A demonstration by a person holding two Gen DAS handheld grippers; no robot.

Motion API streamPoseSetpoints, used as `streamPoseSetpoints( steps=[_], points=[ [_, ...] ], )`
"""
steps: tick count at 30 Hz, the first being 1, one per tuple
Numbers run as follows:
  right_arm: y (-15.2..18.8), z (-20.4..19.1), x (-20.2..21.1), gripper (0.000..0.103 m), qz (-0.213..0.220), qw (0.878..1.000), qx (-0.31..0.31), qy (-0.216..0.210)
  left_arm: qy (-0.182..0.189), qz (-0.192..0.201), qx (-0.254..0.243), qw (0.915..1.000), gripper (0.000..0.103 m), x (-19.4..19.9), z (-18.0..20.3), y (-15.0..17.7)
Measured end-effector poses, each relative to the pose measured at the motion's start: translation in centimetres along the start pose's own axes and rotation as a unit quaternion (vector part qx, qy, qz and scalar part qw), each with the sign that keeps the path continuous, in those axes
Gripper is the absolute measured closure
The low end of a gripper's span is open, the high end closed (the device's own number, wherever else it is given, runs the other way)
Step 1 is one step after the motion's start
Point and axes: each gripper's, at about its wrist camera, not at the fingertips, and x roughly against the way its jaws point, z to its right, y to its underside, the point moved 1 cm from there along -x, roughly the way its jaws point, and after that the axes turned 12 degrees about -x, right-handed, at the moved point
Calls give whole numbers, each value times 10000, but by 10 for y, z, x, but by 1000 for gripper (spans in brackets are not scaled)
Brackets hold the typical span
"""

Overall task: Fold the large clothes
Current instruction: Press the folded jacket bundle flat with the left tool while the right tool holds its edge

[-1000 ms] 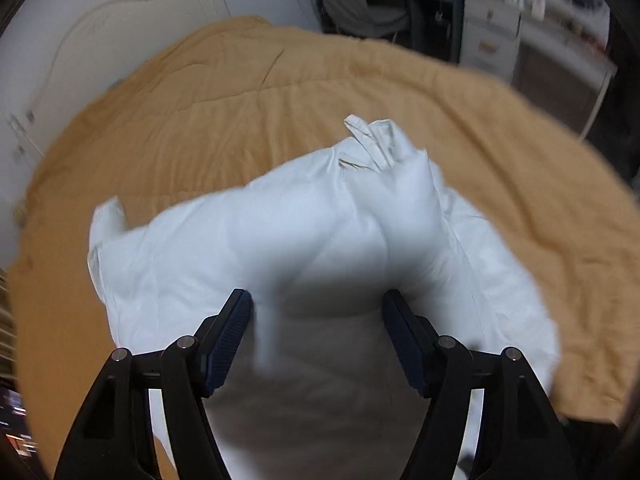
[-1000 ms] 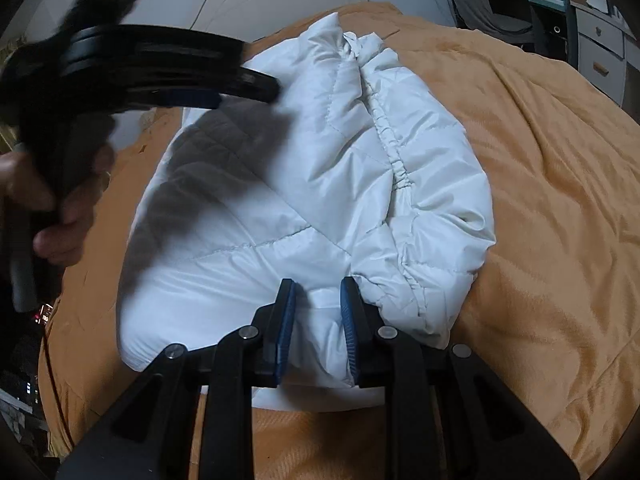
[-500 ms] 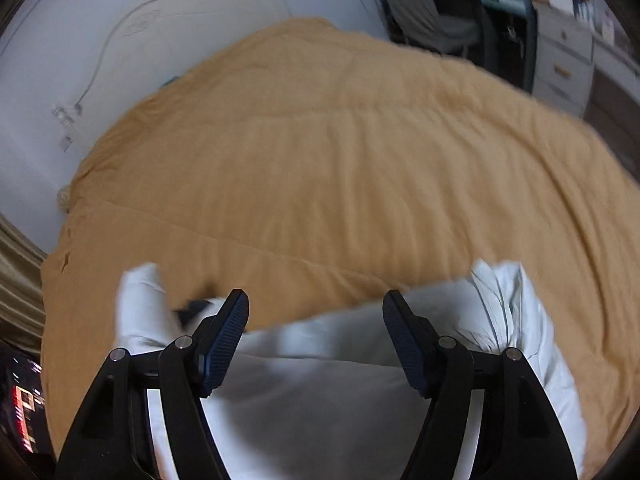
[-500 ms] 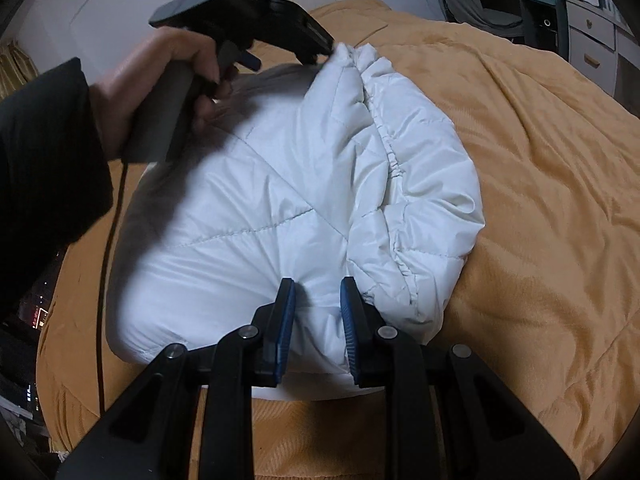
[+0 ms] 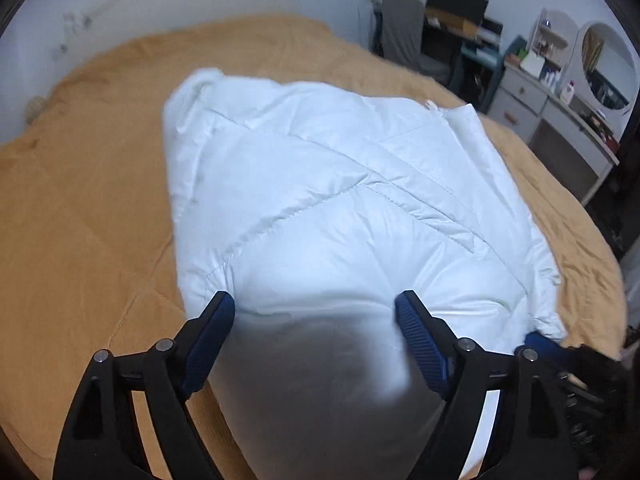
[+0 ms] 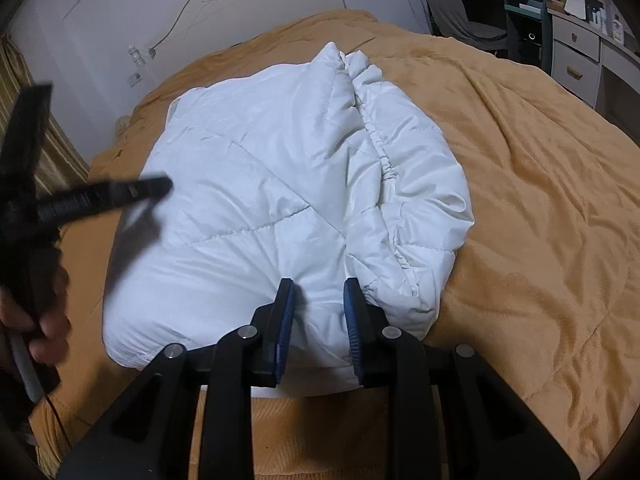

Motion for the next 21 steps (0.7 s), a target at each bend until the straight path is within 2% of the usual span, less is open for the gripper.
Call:
streamPoseSetpoints(
  steps=[4,8,9,11,12,14,15,16,17,18,19,20,21],
  points=[
    [6,0,5,76,90,9999,8,105,209,77,-213,9995,18,18,7,25],
    [6,-4,14,76,49,9998,-10,191,344,64,-163,9993,17,27,9,46],
    [2,-6,21,75,92,9998,-127,105,339,52,-125,9993,17,30,8,48],
    [-12,-16,36,71,355,9988,-92,-332,376,-8,17,9993,17,28,5,48],
    [-20,-23,40,67,498,9977,15,-458,451,-42,81,9989,17,26,3,47],
    [-36,-38,31,30,440,9977,221,-460,540,-78,130,9984,16,23,-2,46],
    [-42,-43,18,30,316,9985,330,-305,553,-90,146,9983,16,24,-3,49],
    [-47,-41,4,35,213,9991,357,0,572,-110,174,9981,15,23,-4,51],
    [-49,-31,-10,50,130,9986,262,445,623,-146,232,9977,10,22,-6,53],
    [-52,-13,-18,63,42,9984,13,559,704,-213,315,9968,8,19,-7,53],
    [-53,5,-19,81,-22,9982,-323,513,865,-299,472,9947,6,14,-11,54],
    [-53,22,-16,103,-20,9967,-609,529,1040,-359,667,9917,5,10,-15,56],
    [-53,37,-9,103,50,9949,-825,572,1070,-393,783,9904,5,9,-19,59]
  ],
)
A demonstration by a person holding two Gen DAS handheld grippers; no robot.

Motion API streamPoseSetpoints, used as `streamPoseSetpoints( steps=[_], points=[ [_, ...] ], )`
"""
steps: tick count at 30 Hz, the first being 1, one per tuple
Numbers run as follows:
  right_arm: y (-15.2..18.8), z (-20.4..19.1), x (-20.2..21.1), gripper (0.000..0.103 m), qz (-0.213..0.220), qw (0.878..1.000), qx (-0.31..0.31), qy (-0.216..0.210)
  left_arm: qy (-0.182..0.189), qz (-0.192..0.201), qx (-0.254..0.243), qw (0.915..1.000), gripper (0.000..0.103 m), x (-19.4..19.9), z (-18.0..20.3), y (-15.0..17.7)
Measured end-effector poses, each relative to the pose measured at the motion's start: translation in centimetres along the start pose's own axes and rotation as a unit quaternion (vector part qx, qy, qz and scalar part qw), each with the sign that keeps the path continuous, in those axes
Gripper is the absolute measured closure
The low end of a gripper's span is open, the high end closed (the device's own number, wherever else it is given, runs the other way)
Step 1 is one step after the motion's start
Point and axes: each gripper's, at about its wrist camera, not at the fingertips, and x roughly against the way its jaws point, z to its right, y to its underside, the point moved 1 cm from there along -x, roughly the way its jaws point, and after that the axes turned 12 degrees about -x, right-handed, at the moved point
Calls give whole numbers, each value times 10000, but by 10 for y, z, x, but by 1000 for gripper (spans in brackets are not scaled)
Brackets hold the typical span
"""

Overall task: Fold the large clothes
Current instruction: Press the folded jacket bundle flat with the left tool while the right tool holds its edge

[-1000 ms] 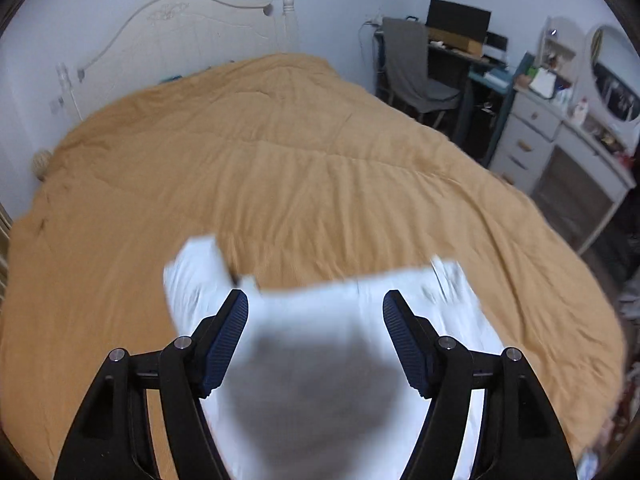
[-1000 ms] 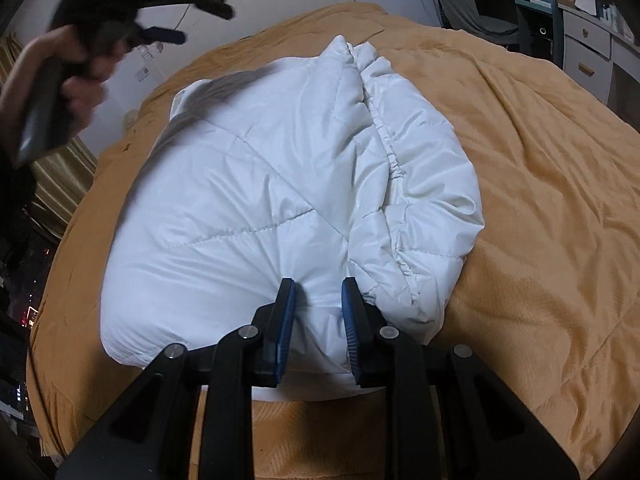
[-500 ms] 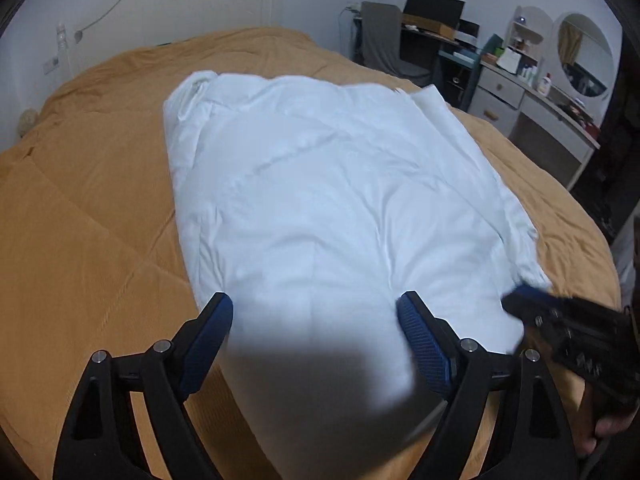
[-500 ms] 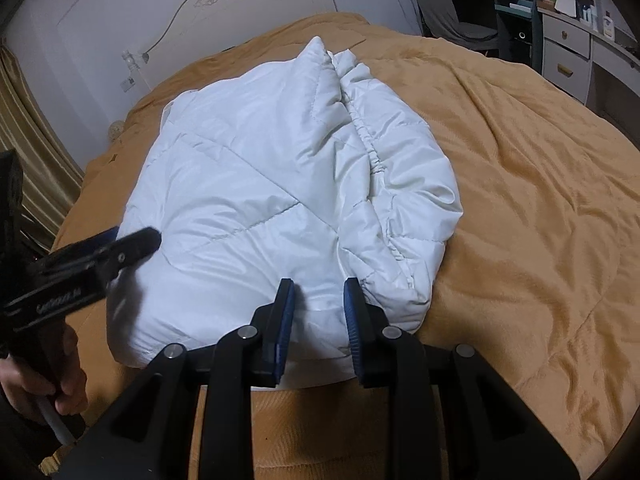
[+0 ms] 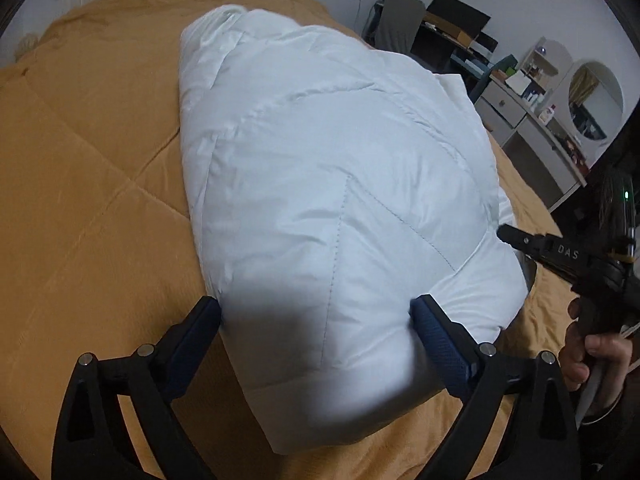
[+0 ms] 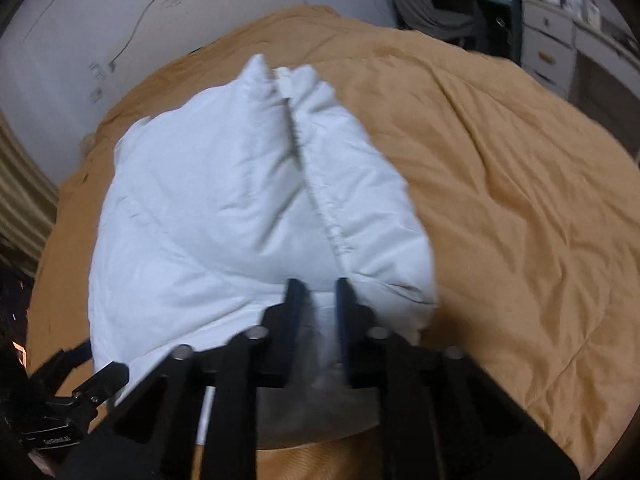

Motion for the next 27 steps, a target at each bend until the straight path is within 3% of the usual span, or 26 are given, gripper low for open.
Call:
streamPoseSetpoints(
  steps=[1,4,6,7,9,13,17,21,22,25,27],
  points=[
    [-1,10,7,103,121,9999,-94,64,-28,13,21,10000,5,0,-2,1],
    [2,35,31,93,292,9968,-502,-547,-9,98,-35,9999,5,1,-4,-2],
    [5,43,32,44,68,9921,-848,-919,57,122,43,9999,5,1,-6,-2],
    [8,45,31,7,10,9878,-969,-1221,88,136,113,9998,5,1,-8,-2],
    [12,40,25,3,-239,9800,-1071,-1662,171,151,258,9994,4,1,-12,2],
    [22,36,-7,3,-983,9739,-1158,-1689,366,96,419,9984,4,3,-17,3],
    [37,44,-42,2,-1655,9477,-1671,-2157,550,170,473,9972,5,19,-32,-7],
    [35,40,-59,0,-1821,9431,-1610,-2268,737,448,992,9913,4,31,-73,-25],
    [34,38,-61,0,-1853,9438,-1557,-2252,834,432,1257,9876,0,29,-91,-30],
    [33,35,-66,0,-1877,9445,-1495,-2242,842,339,1988,9758,0,14,-135,-42],
    [34,37,-68,0,-1883,9432,-1504,-2288,908,248,2151,9721,0,1,-155,-50]
  ],
)
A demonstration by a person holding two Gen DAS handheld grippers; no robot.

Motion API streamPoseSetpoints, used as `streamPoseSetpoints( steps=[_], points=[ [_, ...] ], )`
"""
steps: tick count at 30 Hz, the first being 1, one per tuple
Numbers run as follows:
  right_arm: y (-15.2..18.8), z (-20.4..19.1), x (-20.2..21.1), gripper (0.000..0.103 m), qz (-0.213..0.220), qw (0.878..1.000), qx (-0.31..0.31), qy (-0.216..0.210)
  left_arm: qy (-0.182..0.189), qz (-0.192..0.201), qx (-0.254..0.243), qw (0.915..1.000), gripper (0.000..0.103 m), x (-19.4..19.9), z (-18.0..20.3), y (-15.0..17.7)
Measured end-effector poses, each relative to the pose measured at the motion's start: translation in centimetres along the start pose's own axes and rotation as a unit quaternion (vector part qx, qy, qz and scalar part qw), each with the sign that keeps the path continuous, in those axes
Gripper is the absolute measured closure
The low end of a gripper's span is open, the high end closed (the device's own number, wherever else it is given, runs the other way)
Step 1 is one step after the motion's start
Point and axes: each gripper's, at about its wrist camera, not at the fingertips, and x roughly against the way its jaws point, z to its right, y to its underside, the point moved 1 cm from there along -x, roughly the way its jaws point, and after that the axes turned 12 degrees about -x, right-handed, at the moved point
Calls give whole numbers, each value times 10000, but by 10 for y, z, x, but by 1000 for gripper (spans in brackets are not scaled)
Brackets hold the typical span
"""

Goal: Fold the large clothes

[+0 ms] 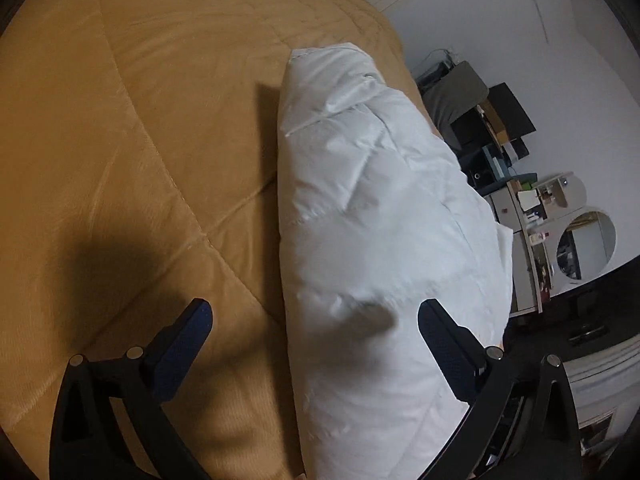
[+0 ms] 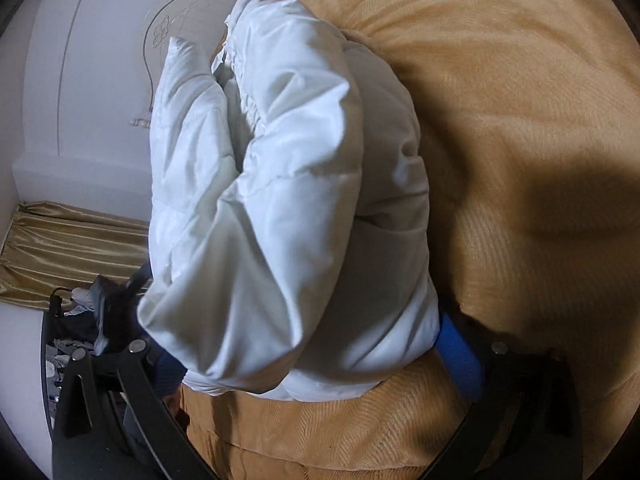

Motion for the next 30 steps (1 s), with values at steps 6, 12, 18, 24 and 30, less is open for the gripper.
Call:
streamPoseSetpoints(
  steps=[6,12,18,24,30],
  points=[
    [-10,6,-3,0,-47,10000,-4,-5,1425,-566,1205,9808,0,-57,-28,-7],
    [-19,7,-10,0,-151,9999,23,-13,1492,-499,831,9840,0,-74,-10,-23],
    [-26,4,-28,0,-239,9996,95,-74,1995,-755,730,9743,0,-108,-29,-36],
    [-22,-12,-19,55,-117,9988,211,-435,2243,-9,232,9742,8,-89,-20,-30],
    [3,-68,-13,64,-129,9931,807,-846,2721,422,276,9610,24,-33,-31,-43]
  ],
)
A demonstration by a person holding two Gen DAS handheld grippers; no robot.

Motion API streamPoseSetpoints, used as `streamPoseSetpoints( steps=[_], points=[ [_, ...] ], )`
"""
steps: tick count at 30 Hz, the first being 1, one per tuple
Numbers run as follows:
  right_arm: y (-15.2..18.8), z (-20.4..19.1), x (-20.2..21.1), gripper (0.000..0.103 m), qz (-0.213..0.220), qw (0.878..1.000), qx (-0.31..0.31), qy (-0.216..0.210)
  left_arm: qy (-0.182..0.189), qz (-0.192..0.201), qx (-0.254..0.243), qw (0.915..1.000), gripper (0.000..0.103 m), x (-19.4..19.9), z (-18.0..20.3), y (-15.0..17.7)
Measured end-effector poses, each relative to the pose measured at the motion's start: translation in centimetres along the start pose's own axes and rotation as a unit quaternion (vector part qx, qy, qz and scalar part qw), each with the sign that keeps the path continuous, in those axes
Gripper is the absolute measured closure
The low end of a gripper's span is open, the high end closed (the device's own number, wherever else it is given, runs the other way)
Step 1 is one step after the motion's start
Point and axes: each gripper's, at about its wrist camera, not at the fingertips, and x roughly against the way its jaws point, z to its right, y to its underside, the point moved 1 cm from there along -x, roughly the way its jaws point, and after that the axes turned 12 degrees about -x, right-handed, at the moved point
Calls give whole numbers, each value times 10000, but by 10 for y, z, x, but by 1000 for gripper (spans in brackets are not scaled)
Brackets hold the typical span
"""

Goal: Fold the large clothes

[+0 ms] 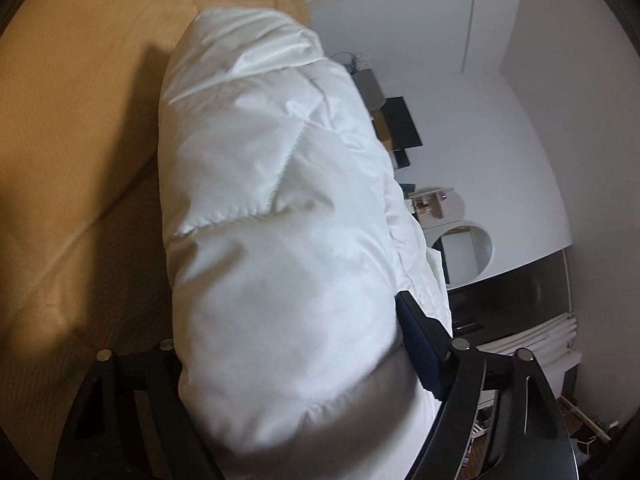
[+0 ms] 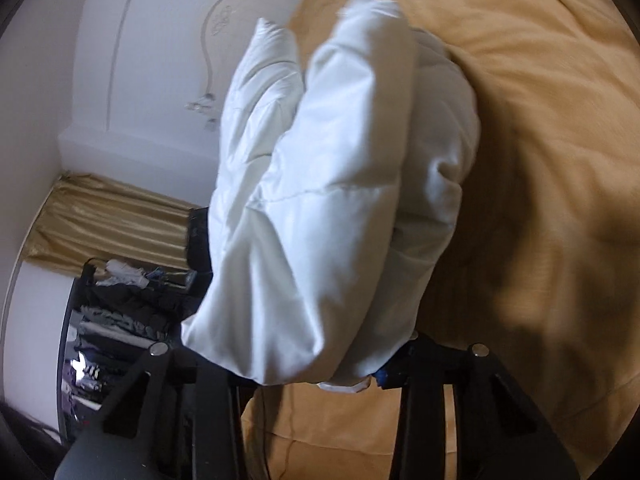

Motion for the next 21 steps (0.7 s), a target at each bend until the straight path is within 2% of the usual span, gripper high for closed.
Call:
streamPoseSetpoints(
  steps=[4,7,9,10,12,13,14,15,18,21],
  points=[
    [22,-33,-20,64,-311,9986,308,-298,-228,164,-348,9990,24,71,28,1],
    [45,-34,-45,64,-742,9956,346,-462,-667,270,-486,9962,24,130,35,17],
    [60,-24,-66,63,-1080,9929,294,-391,-1007,228,-429,9937,22,155,24,29],
    [65,-15,-80,62,-1240,9915,226,-316,-1206,151,-331,9920,22,164,9,37],
    [76,8,-106,57,-1527,9881,168,35,-1536,-4,265,9878,20,170,-39,57],
    [79,18,-115,47,-1612,9867,129,177,-1485,28,489,9877,15,172,-58,66],
    [80,26,-120,32,-1678,9856,86,199,-1287,230,716,9888,14,177,-73,75],
    [77,27,-120,29,-1694,9853,79,184,-1151,438,844,9888,14,181,-76,79],
    [70,19,-109,26,-1704,9841,314,384,-1397,472,1053,9834,14,198,-60,85],
    [63,15,-90,26,-1594,9849,465,497,-2092,550,1110,9700,14,231,-29,93]
  ],
)
